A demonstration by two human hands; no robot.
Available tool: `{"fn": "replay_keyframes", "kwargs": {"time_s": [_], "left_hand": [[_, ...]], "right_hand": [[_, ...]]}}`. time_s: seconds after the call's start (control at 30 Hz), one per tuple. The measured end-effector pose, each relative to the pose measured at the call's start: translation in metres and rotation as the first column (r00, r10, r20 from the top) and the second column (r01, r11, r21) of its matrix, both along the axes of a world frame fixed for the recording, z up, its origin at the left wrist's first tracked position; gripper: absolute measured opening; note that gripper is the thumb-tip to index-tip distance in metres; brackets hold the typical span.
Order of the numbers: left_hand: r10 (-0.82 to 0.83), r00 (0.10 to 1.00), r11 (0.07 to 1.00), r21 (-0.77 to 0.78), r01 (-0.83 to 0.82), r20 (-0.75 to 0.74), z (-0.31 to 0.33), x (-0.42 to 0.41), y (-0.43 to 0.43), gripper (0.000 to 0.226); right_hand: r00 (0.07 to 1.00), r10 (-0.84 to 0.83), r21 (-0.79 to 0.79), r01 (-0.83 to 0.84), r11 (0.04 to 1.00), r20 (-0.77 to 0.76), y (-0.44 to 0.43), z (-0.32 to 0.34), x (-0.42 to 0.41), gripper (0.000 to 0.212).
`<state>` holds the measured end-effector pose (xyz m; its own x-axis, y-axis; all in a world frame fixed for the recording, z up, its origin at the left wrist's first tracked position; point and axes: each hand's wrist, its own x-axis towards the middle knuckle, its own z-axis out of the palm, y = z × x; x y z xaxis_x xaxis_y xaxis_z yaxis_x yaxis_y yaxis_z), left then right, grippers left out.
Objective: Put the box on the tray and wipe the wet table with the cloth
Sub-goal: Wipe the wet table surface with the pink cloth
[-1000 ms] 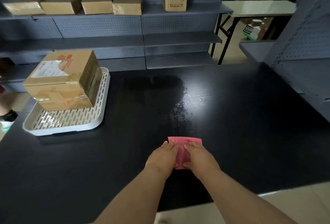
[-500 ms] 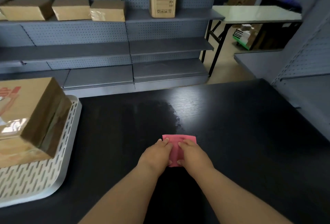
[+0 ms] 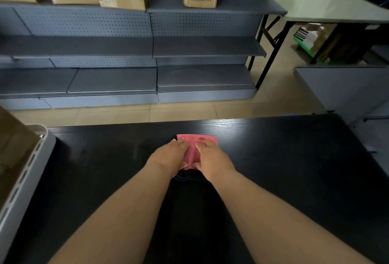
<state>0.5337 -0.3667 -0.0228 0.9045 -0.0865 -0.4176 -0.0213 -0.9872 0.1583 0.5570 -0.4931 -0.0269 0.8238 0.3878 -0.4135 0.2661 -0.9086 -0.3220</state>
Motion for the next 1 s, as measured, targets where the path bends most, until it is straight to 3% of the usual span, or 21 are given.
{"fn": "replay_keyframes", "kwargs": {"time_s": [0.47, 0.77, 1.0], "left_hand": [[0.123, 0.991, 0.992, 0.047, -0.12, -0.057, 0.008, -0.012, -0.027, 0.067], [0.108, 0.992, 0.994, 0.036, -0.105, -0.07, 0.006, -0.094, -0.073, 0.066], [0.089, 0.993, 0.996, 0.012, -0.089, -0.076, 0.001, -0.207, -0.115, 0.063]], "right_hand": [[0.992, 0.119, -0.007, -0.119, 0.993, 0.05, -0.023, 0.002, -0.002, 0.061], [0.996, 0.086, -0.029, -0.086, 0.996, 0.005, -0.072, 0.006, -0.089, 0.062], [0.998, 0.062, -0.02, -0.061, 0.998, 0.028, -0.117, 0.005, -0.204, 0.058]]}}
